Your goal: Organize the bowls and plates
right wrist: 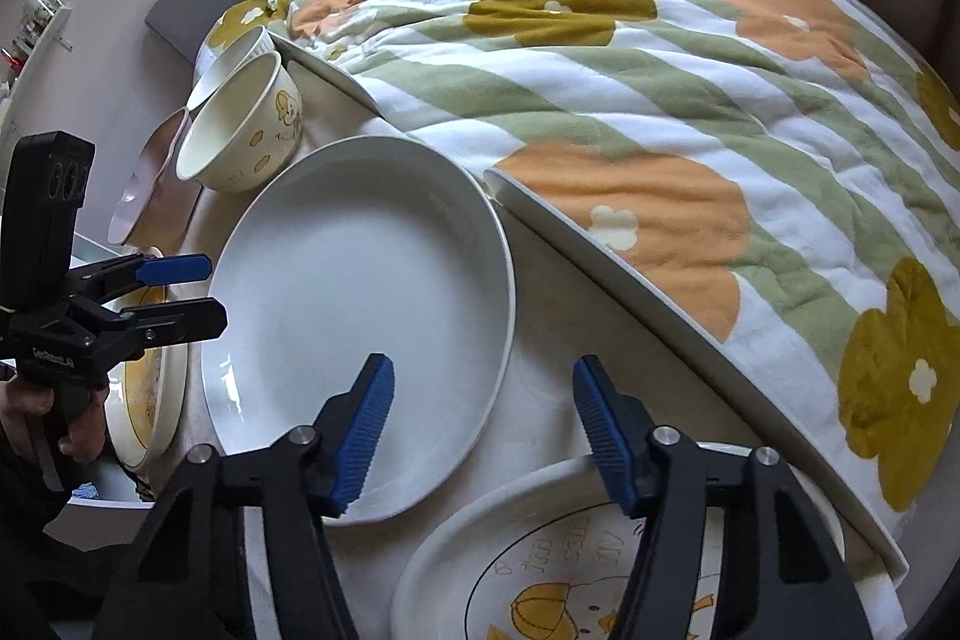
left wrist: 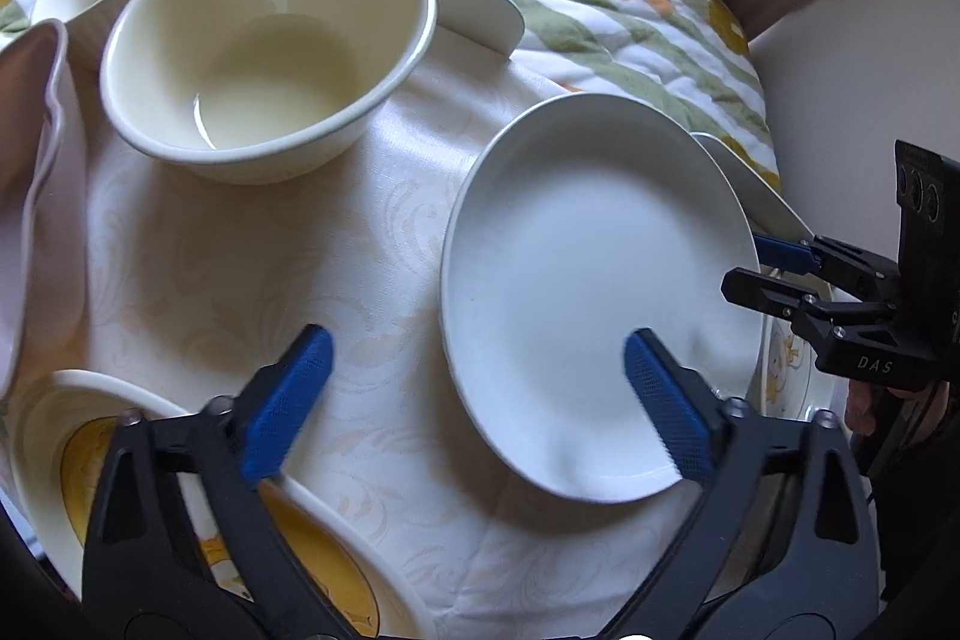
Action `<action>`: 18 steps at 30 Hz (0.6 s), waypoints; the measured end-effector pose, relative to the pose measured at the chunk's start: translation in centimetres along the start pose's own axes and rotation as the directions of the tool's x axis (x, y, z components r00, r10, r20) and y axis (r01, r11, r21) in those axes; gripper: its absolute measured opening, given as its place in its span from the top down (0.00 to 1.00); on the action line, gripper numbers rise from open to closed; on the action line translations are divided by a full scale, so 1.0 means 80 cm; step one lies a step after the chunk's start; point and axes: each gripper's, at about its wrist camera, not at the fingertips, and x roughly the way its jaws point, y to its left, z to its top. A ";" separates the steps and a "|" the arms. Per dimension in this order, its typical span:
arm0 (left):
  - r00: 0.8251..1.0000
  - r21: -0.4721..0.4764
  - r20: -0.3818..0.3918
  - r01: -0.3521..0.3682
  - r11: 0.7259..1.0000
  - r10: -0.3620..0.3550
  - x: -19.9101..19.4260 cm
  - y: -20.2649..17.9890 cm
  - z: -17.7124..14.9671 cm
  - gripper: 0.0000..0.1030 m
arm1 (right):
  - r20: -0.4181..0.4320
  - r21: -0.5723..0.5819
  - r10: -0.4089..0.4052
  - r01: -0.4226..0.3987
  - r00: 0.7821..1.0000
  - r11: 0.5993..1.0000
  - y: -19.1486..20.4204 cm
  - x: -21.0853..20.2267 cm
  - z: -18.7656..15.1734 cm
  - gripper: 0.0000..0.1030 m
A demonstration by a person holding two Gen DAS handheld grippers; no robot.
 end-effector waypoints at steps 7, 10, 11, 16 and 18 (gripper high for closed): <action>0.999 0.057 -0.007 -0.047 0.997 0.047 0.009 -0.011 -0.002 0.59 | -0.011 -0.047 0.023 -0.023 1.000 0.999 0.001 0.005 -0.002 0.71; 0.998 0.066 -0.005 -0.059 0.996 0.059 0.010 -0.012 -0.003 0.76 | -0.014 -0.056 0.027 -0.027 1.000 0.998 0.000 0.009 -0.001 0.82; 0.998 0.066 -0.004 -0.060 0.996 0.060 0.010 -0.011 -0.003 0.76 | -0.012 -0.060 0.021 -0.022 1.000 0.998 0.000 0.010 -0.002 0.84; 0.998 0.063 -0.003 -0.066 0.996 0.066 0.009 -0.011 0.000 0.78 | -0.011 -0.066 0.014 -0.015 1.000 0.998 -0.001 0.011 -0.002 0.86; 0.997 0.075 0.001 -0.081 0.994 0.081 0.006 -0.013 -0.001 0.78 | -0.007 -0.062 0.011 -0.012 1.000 0.998 -0.001 0.010 -0.002 0.86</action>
